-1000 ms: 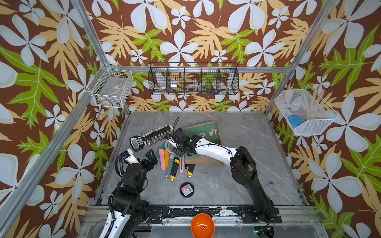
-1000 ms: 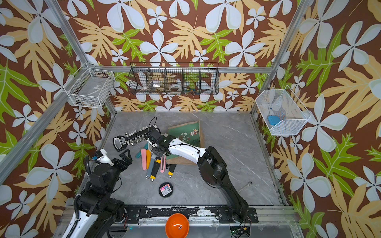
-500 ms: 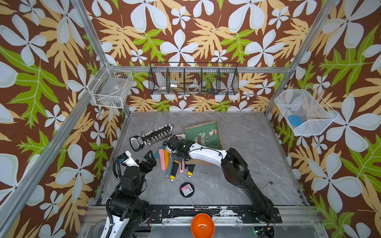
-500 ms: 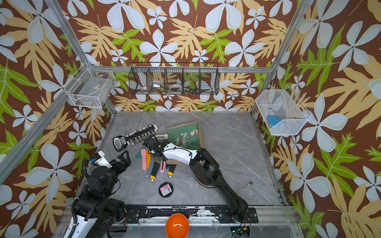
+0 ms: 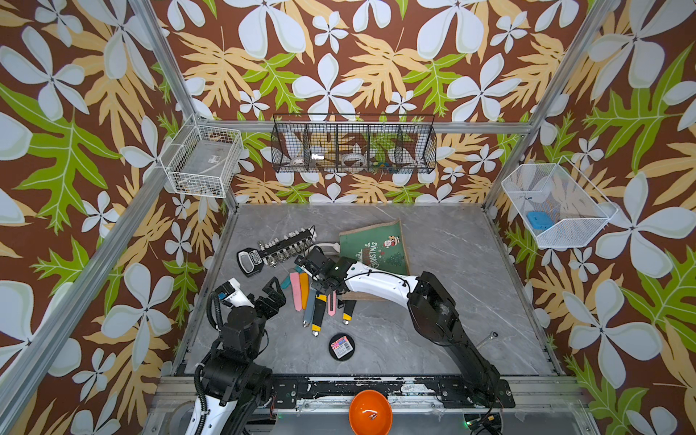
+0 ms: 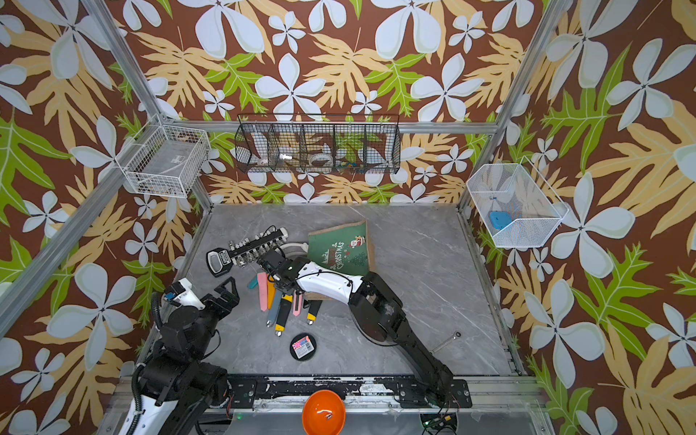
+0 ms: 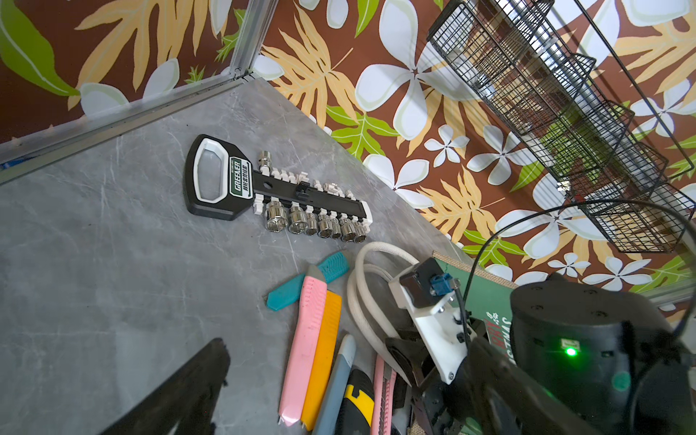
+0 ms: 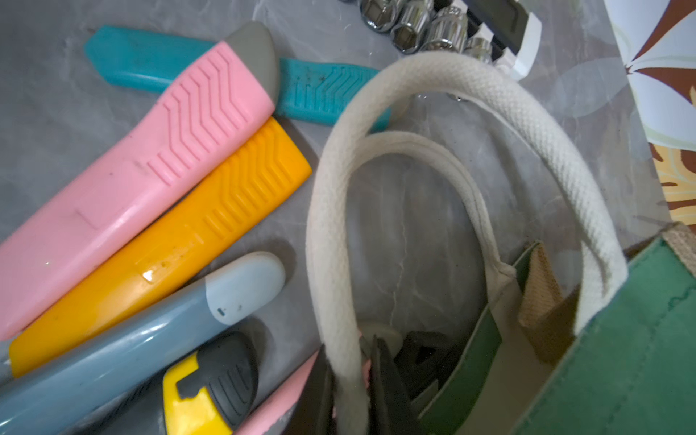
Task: Place the art knife into the pouch
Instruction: Open the pouch at the center of the board.
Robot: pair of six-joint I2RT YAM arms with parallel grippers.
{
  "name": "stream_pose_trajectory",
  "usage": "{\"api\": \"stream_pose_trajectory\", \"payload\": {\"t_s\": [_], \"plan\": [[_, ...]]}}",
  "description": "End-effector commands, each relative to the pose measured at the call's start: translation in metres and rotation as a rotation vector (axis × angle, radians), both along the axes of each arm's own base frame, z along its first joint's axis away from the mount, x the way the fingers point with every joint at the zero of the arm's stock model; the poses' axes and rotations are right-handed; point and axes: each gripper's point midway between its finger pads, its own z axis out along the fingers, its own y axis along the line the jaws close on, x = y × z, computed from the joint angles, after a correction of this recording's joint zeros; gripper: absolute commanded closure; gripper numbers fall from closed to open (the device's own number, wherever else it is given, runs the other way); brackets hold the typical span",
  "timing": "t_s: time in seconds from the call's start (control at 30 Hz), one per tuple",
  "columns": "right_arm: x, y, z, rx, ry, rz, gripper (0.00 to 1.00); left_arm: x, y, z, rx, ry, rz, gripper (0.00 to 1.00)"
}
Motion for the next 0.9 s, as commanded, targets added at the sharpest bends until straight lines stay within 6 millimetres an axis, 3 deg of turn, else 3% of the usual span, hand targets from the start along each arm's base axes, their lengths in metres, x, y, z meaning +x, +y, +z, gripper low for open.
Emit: {"api": "stream_pose_trajectory", "payload": {"t_s": [0.0, 0.2, 0.37, 0.5, 0.7, 0.87], "plan": [[0.009, -0.001, 0.012, 0.022, -0.04, -0.035, 0.92, 0.0, -0.001, 0.001, 0.0, -0.002, -0.007, 0.0], [0.02, -0.01, 0.045, 0.083, -0.09, -0.087, 1.0, 0.001, 0.0, 0.001, 0.004, 0.002, 0.0, 0.0], [0.03, -0.033, 0.099, 0.137, -0.185, -0.141, 1.0, 0.008, -0.005, -0.006, 0.013, 0.033, -0.018, 0.0], [0.03, -0.057, 0.136, 0.17, -0.239, -0.135, 1.0, 0.022, -0.009, -0.025, 0.028, 0.081, -0.018, 0.0], [0.021, -0.084, 0.175, 0.176, -0.323, -0.109, 1.0, 0.052, -0.043, -0.034, -0.017, 0.107, -0.16, 0.0], [0.012, -0.094, 0.199, 0.218, -0.356, -0.08, 1.0, 0.077, -0.068, -0.035, -0.03, 0.131, -0.265, 0.0]]}}
